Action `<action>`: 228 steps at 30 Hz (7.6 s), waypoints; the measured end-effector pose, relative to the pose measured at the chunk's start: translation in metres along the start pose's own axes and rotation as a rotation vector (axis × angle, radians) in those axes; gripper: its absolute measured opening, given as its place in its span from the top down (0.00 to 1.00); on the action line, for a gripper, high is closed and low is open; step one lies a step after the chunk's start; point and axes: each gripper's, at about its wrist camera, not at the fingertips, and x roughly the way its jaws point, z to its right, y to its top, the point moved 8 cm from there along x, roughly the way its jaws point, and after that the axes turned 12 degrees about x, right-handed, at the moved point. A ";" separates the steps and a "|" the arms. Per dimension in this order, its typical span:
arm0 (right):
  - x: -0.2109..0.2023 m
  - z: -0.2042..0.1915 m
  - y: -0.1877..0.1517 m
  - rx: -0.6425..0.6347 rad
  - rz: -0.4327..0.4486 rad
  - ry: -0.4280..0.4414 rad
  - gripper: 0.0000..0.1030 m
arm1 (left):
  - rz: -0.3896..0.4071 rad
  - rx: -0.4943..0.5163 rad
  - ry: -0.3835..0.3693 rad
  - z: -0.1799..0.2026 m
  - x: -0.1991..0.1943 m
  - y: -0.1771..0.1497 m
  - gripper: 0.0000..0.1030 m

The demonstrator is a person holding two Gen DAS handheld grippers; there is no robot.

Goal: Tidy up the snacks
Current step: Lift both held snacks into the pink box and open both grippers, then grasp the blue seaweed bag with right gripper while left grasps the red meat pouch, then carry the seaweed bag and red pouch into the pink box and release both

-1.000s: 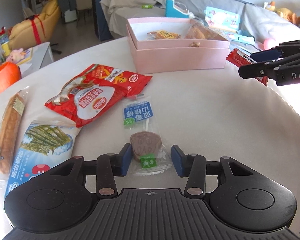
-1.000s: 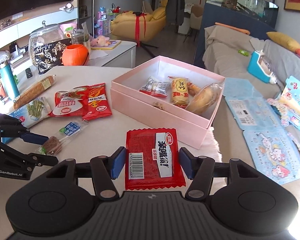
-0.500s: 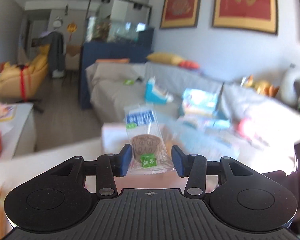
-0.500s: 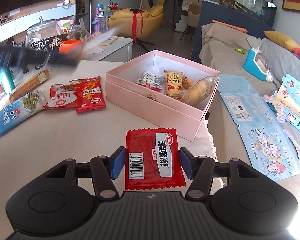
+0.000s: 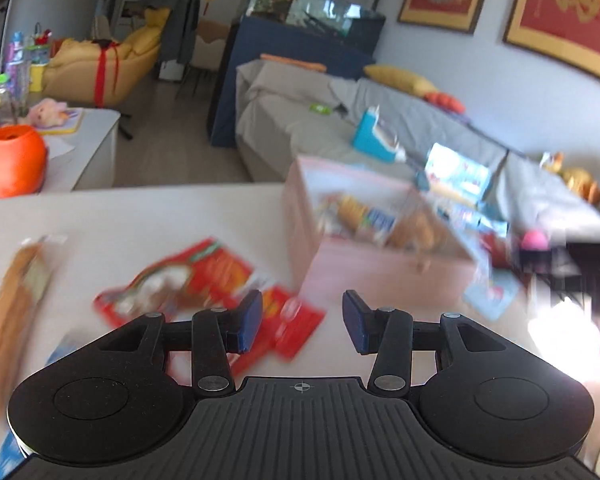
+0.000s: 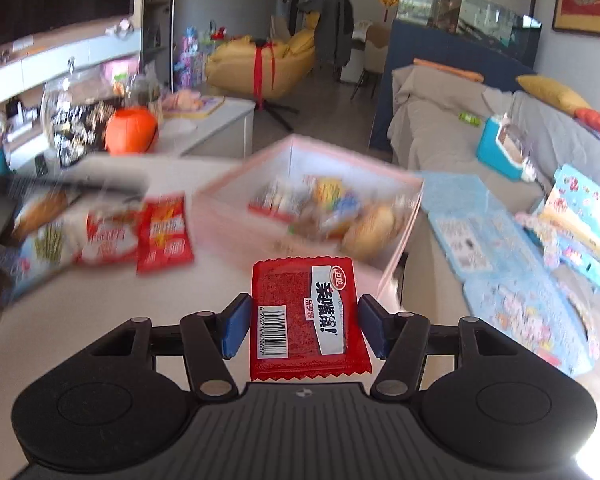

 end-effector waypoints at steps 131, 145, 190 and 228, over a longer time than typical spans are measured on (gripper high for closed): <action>0.072 -0.052 -0.079 0.097 -0.087 0.079 0.10 | -0.287 0.271 0.306 -0.033 0.040 -0.019 0.36; 0.072 -0.054 -0.079 0.094 -0.087 0.075 0.10 | -0.322 0.073 0.284 -0.090 0.072 -0.014 0.05; 0.090 -0.065 -0.056 0.024 -0.230 0.069 0.20 | -0.140 0.218 0.131 -0.008 0.000 -0.075 0.13; 0.030 0.028 0.182 0.164 0.120 0.005 0.10 | -0.022 -0.075 -0.231 0.019 0.122 0.125 0.31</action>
